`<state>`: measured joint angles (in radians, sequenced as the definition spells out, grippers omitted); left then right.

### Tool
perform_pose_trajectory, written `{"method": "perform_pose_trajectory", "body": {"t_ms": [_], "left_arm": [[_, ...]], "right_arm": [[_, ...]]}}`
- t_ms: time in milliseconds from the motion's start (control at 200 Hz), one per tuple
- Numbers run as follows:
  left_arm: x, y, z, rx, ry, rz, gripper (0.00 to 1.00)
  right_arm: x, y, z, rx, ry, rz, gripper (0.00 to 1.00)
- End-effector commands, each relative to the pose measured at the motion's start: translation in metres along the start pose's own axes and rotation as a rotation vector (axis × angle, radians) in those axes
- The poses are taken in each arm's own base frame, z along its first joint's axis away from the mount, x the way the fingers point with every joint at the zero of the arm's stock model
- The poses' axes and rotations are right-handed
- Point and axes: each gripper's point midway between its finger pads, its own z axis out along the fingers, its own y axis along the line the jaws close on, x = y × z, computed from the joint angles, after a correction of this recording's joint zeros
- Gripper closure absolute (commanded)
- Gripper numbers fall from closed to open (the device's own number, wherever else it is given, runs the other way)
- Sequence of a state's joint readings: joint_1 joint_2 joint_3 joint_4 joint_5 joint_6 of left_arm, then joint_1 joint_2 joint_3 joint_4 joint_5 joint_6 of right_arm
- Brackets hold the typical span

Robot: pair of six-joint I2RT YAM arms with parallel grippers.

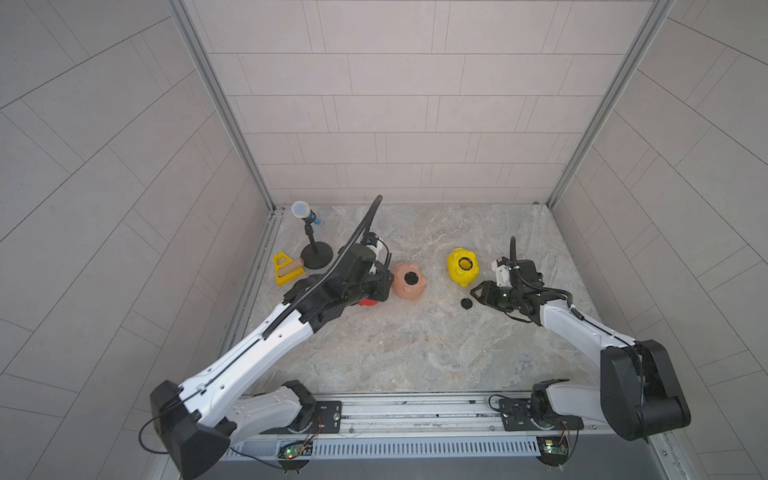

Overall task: Close piggy banks
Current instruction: Move the knob to the center of the board.

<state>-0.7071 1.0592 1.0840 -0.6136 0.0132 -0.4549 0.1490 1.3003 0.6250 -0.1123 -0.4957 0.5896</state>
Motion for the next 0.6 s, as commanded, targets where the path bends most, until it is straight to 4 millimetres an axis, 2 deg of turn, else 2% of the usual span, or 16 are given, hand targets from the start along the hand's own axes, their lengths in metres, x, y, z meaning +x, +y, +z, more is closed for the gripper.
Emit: {"method": "perform_pose_trajectory", "body": {"t_ms": [0, 130, 150, 240, 275, 300, 520, 595], "left_arm": [[0.012, 0.021, -0.024, -0.071, -0.005, 0.004, 0.56], [0.022, 0.037, -0.055, -0.122, -0.01, 0.044, 0.55], [0.024, 0.04, -0.059, -0.128, -0.014, 0.051, 0.55], [0.028, 0.05, -0.074, -0.159, -0.034, 0.079, 0.55], [0.031, 0.054, -0.075, -0.177, -0.027, 0.091, 0.55], [0.03, 0.056, -0.084, -0.173, -0.055, 0.095, 0.55], [0.043, 0.074, -0.084, -0.229, -0.091, 0.146, 0.55], [0.041, 0.073, -0.084, -0.22, -0.097, 0.14, 0.55]], "right_arm": [[-0.001, 0.007, 0.01, -0.024, -0.003, -0.015, 0.56], [0.002, 0.002, 0.016, -0.001, 0.008, -0.018, 0.57], [0.012, -0.005, 0.019, 0.014, 0.029, -0.009, 0.57], [0.016, -0.011, 0.023, 0.029, 0.035, -0.007, 0.57], [0.017, -0.012, 0.025, 0.029, 0.041, -0.003, 0.58], [0.018, -0.012, 0.026, 0.026, 0.046, -0.003, 0.58], [0.024, -0.012, 0.036, 0.006, 0.078, 0.018, 0.59], [0.025, -0.014, 0.036, 0.013, 0.078, 0.015, 0.59]]}}
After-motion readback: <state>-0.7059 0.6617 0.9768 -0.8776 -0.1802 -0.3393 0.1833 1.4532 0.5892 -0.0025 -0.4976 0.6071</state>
